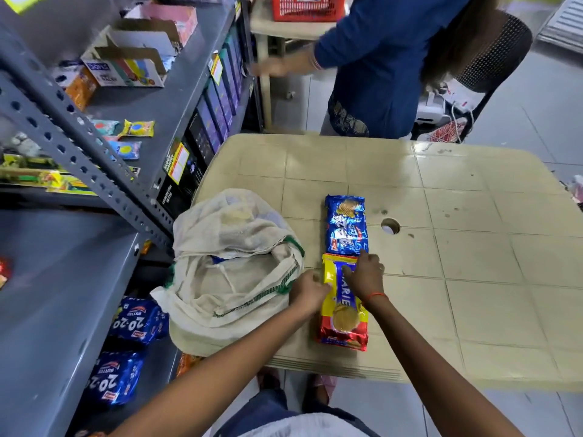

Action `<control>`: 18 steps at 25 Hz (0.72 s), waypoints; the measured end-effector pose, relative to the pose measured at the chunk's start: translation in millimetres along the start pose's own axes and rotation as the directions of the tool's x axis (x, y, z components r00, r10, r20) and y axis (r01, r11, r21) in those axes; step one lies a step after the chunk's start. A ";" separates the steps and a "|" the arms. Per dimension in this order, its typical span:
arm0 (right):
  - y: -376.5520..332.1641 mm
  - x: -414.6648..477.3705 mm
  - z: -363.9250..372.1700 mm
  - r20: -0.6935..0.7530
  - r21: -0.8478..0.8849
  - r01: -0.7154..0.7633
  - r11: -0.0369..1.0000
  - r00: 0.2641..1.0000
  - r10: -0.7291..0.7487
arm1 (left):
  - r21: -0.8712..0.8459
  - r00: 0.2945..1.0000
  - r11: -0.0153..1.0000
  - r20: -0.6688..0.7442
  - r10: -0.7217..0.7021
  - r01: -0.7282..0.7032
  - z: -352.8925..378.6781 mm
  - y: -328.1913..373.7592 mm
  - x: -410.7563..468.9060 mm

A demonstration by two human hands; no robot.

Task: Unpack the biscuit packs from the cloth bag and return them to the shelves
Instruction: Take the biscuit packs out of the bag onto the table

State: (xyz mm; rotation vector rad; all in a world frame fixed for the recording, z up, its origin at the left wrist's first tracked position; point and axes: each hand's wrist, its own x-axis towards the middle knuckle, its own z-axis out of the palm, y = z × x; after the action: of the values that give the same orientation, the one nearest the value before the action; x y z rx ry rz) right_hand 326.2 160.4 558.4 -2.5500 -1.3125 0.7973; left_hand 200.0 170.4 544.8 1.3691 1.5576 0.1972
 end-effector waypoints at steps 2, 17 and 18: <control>-37.2 -1.3 3.6 0.007 0.097 0.164 0.982 0.986 -0.165 | 0.001 0.988 0.999 -0.146 0.053 -0.053 -31.1 3.3 2.1; -175.1 9.3 78.7 0.116 -0.246 0.482 0.841 0.876 -0.469 | 0.837 0.934 0.542 -0.137 0.329 -0.068 -206.0 -57.3 59.3; -179.5 15.9 75.0 0.080 -0.248 0.488 0.837 0.871 -0.485 | 0.841 0.919 0.537 -0.157 0.362 -0.068 -215.5 -50.0 67.1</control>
State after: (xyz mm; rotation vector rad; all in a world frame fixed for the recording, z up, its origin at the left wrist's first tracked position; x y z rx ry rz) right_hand 167.3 273.6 556.4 -2.2039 -2.0741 0.5640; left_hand 17.4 308.6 576.1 2.3967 1.8275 -0.2321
